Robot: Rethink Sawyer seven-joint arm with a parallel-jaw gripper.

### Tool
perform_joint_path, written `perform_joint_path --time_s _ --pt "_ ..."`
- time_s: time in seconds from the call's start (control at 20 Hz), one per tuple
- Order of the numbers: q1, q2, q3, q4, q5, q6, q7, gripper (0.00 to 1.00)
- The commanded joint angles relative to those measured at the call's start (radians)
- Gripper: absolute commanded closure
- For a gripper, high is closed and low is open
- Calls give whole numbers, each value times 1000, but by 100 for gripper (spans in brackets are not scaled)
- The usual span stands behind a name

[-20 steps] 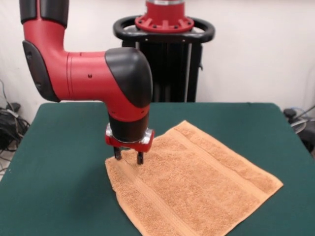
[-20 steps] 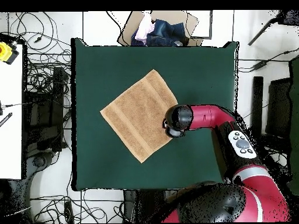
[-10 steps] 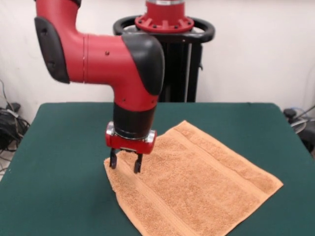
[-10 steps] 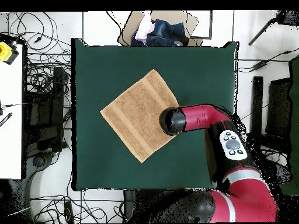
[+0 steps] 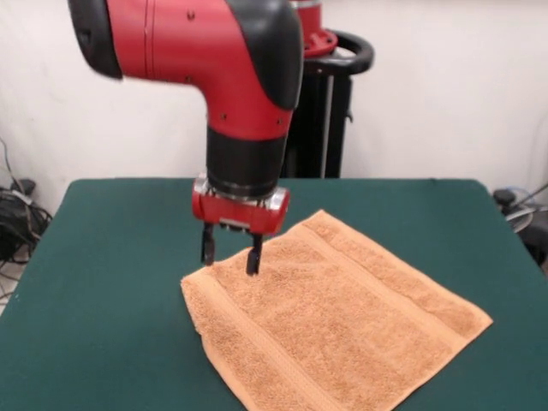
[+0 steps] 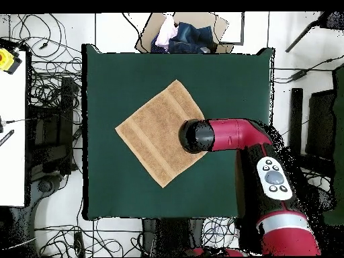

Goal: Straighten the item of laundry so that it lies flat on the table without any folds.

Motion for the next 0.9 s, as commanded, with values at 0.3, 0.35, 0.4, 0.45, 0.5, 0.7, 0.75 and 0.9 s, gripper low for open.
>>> perform_joint_path --time_s 0.3,0.35,0.4,0.45,0.5,0.7,0.75,0.9 --pt "63 40 -48 64 91 -38 186 0" --pt "60 54 -49 62 90 -61 186 0" --pt "57 68 -48 64 95 -78 192 0" --pt "56 77 -48 62 100 -87 195 0" --pt "57 84 -49 60 101 -95 196 0" --pt "19 137 -7 72 169 -92 187 0" --pt "23 139 -7 74 178 -93 191 0" --pt "75 109 -34 82 220 -62 238 0"
